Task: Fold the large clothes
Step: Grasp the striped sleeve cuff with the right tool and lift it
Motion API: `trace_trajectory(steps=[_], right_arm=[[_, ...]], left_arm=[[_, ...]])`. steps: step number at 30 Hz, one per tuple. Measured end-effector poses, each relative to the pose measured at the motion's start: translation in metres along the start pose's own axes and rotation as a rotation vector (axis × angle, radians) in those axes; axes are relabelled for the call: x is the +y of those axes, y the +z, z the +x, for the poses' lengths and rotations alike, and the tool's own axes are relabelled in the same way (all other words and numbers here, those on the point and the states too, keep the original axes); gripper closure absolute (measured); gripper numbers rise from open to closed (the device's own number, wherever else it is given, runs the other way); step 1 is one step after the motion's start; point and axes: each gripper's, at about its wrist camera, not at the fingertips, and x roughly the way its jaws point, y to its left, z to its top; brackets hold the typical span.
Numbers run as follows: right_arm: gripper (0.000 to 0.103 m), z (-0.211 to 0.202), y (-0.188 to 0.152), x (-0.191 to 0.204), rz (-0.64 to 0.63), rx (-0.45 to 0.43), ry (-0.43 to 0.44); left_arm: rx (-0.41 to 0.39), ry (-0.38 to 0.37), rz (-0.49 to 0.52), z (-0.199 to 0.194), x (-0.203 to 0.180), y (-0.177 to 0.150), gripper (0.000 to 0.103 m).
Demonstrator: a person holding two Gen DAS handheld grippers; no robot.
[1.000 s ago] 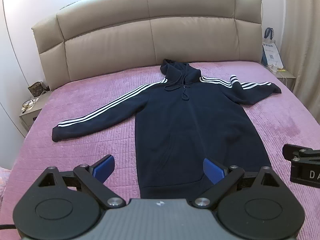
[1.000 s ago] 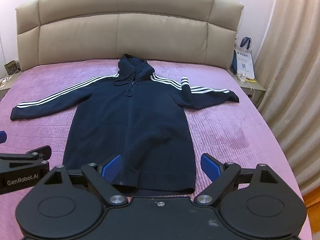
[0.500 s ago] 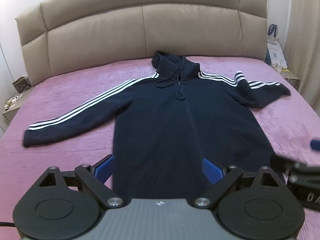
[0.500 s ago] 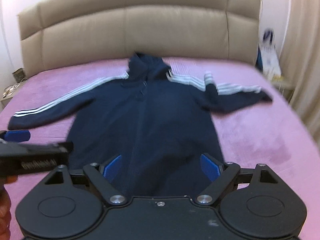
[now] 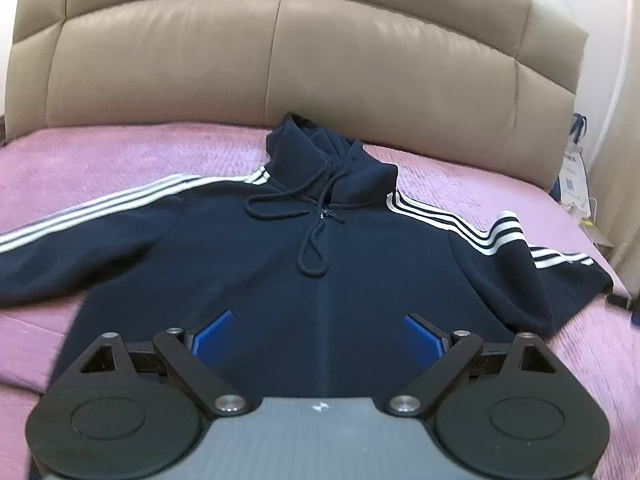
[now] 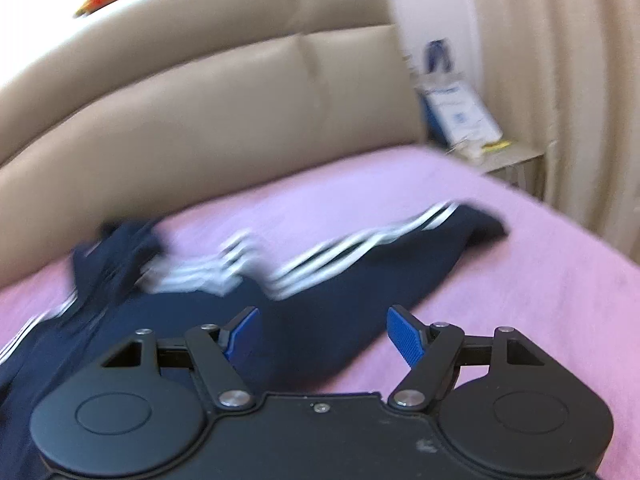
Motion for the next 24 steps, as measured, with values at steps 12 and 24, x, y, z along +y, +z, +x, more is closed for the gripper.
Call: trace_trajectory(steps=[12, 24], right_arm=[[0.015, 0.176, 0.045, -0.14, 0.54, 0.155, -0.116], [0.097, 0.139, 0.086, -0.099, 0.194, 0.014, -0.289]], left_arm=[[-0.013, 0.067, 0.027, 0.027, -0.002, -0.001, 0.01], [0.039, 0.124, 0.058, 0.042, 0.009, 0.009, 0.013]])
